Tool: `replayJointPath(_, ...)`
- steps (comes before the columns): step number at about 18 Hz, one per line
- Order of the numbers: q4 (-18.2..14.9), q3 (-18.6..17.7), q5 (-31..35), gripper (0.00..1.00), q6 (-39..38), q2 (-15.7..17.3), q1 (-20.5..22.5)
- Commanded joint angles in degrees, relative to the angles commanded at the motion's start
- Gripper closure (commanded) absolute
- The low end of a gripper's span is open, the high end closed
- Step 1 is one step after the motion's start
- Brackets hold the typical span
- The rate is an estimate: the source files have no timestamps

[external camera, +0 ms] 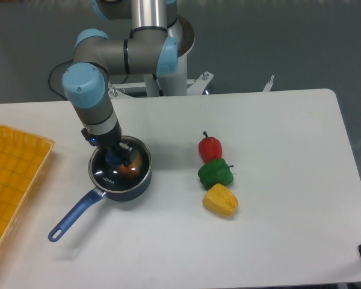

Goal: Close the pot lid
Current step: 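Press and settle the lid on the saucepan, holding the knob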

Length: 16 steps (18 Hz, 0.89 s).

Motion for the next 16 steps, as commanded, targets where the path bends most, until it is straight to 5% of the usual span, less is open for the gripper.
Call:
replayJointPath(8, 0.00, 0.00, 0.09, 0.35, 0.00, -0.44, 0.00)
replayJointPath(16, 0.00, 0.09, 0.44, 0.20, 0.09, -0.53, -0.35)
